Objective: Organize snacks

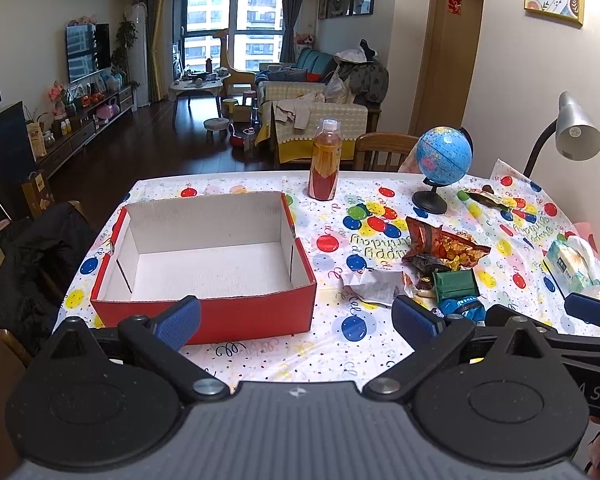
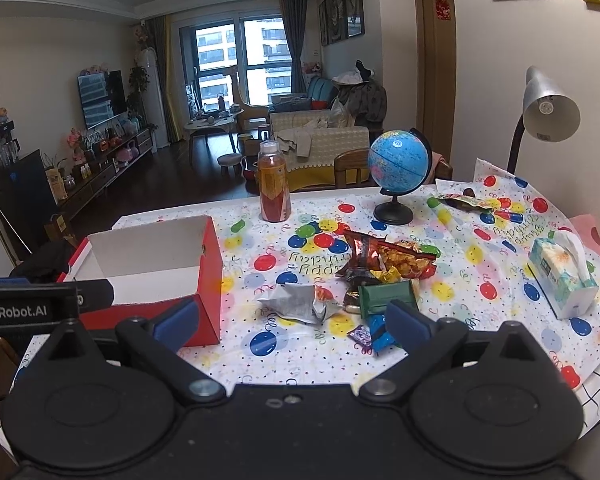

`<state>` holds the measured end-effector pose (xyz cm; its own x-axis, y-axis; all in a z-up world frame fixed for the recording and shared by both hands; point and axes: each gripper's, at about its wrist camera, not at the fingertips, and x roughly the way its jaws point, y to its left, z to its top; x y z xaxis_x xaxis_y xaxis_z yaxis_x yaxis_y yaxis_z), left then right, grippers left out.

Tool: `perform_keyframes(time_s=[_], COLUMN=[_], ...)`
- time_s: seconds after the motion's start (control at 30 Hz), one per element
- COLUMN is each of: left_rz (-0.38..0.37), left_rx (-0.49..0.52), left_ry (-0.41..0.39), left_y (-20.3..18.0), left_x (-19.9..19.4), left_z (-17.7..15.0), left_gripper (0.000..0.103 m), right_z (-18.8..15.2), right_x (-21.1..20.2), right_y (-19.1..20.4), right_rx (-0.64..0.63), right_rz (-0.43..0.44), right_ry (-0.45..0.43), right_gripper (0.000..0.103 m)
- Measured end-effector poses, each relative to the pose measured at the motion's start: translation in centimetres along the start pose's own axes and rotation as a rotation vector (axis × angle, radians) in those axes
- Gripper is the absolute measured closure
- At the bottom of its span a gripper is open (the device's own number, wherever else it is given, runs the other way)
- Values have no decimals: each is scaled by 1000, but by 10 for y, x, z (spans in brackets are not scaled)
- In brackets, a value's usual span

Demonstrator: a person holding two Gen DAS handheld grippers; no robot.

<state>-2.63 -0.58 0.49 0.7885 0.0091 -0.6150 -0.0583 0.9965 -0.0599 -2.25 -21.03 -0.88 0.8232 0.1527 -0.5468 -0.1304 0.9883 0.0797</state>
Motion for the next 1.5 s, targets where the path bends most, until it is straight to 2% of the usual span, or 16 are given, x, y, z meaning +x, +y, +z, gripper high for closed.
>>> perform_keyframes(time_s=[1.07,1.27,1.5], left_rz=[2,-13,-33], left_rx=[-1,6,25], left_ry=[2,1,-2], left_y=[5,21,20], left_x=[1,2,2], left_z=[0,6,8], left_gripper=[1,1,1], right_z=[0,6,0], right_x=[3,4,-1], right_y=[11,21,24], right_rx=[-6,5,9], right_rz=[1,-14,-34], right_ry=[0,2,-13], right_gripper=[3,2,3])
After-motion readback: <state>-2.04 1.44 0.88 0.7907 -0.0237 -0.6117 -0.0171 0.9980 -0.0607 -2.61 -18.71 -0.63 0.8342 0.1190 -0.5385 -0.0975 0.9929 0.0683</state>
